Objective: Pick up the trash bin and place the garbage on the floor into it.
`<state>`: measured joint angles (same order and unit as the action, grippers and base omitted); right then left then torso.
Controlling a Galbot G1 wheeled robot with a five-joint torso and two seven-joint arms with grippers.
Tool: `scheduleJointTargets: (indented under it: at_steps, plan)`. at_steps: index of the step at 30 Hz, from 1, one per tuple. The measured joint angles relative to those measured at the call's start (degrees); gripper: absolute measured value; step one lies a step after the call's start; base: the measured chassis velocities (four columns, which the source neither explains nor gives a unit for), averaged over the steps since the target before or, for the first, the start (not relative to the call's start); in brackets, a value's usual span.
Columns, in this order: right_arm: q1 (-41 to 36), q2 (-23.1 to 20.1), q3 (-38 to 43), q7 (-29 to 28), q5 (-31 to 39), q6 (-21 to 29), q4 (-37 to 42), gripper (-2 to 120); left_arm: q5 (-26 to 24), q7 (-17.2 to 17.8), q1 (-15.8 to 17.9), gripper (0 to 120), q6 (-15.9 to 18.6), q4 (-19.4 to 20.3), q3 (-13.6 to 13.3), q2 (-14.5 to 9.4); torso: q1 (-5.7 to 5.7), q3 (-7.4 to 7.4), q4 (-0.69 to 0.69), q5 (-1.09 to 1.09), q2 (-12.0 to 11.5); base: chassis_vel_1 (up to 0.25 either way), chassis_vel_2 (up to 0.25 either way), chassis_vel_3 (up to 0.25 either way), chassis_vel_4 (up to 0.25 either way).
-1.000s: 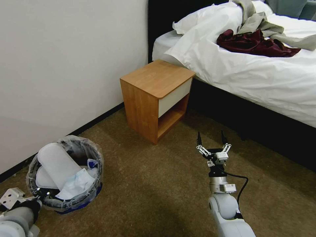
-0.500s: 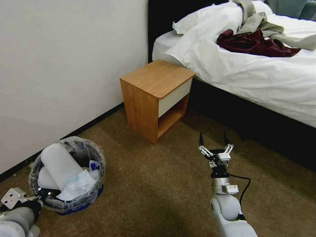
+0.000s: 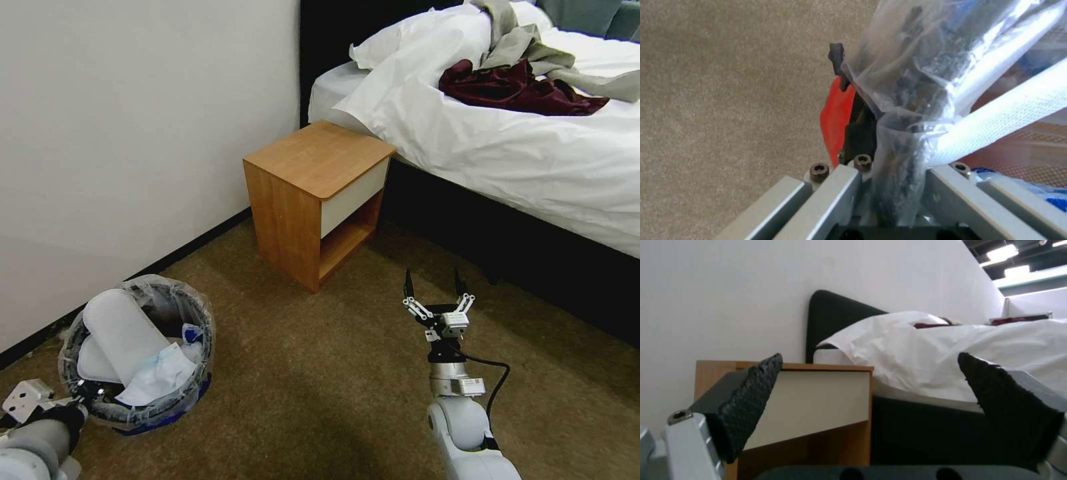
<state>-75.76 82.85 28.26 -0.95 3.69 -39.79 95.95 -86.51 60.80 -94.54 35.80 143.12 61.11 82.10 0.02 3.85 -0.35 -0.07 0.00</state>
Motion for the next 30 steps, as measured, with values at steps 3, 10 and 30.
scheduleJointTargets:
  at_steps: [3,10,30]
  plan:
    - [-2.56,-0.11,0.88,0.0,-0.04,-0.63,1.5,100,-0.05,0.01,-0.45,0,0.03,0.1,0.02,0.19,0.0,0.0,-0.02,-0.01,0.0,0.0,0.0,0.0,0.0]
    - [-4.3,0.18,1.89,0.7,-0.09,-1.55,2.99,100,0.17,0.01,-0.48,0,0.09,0.12,-0.51,0.69,0.0,0.0,-0.01,-0.01,0.0,0.0,0.0,0.0,0.0]
    - [-10.65,0.53,5.39,1.95,-0.89,-2.55,7.86,100,0.47,-0.03,-1.02,0,0.34,0.14,-1.01,1.21,0.0,0.0,-0.01,0.0,0.0,0.0,0.0,0.0,0.0]
